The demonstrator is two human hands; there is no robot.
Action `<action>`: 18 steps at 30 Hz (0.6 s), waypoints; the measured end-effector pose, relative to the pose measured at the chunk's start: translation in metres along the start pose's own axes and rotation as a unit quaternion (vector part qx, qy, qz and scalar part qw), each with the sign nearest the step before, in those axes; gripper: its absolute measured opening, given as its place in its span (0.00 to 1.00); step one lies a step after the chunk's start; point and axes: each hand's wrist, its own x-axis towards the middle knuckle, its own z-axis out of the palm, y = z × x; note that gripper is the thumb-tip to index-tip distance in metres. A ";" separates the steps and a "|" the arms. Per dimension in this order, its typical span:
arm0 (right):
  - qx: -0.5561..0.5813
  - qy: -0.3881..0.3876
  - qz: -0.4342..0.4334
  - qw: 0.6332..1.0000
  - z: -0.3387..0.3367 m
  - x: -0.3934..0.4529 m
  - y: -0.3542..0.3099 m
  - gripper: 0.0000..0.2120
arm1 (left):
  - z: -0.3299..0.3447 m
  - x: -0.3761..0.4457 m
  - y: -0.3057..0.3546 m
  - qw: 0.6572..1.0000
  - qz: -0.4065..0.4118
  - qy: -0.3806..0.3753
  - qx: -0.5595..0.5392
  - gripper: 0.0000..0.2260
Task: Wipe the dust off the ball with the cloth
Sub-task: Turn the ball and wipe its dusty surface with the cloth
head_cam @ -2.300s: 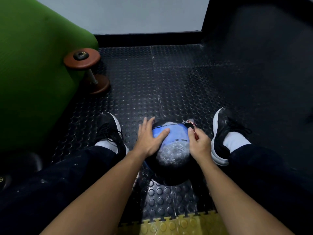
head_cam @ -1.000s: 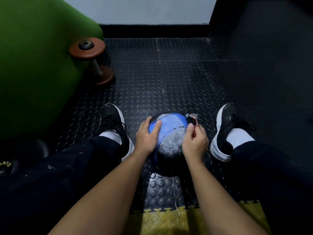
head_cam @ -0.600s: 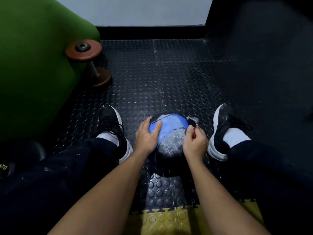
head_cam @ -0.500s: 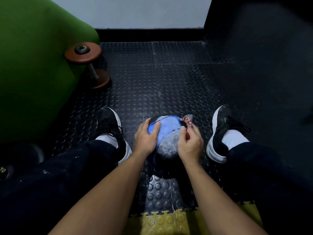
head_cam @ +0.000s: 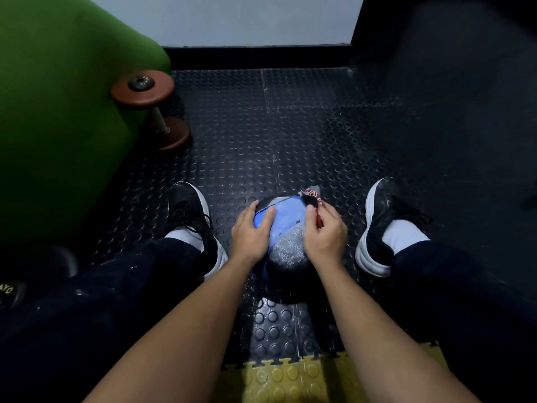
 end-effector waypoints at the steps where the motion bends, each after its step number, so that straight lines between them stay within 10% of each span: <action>1: 0.010 0.004 -0.025 1.000 -0.001 -0.007 0.004 0.15 | -0.001 -0.001 -0.001 1.000 0.002 -0.003 0.000 0.30; 8: -0.001 0.061 0.104 0.993 -0.006 -0.005 0.026 0.25 | 0.004 -0.005 0.001 1.000 0.012 0.002 0.015 0.29; 14: 0.026 0.028 -0.044 0.998 -0.008 -0.025 0.019 0.18 | 0.007 -0.003 0.011 1.000 -0.014 0.009 0.025 0.30; 18: 0.022 0.072 0.159 0.984 -0.012 -0.015 0.039 0.28 | 0.007 -0.013 0.012 0.999 -0.001 0.008 0.047 0.30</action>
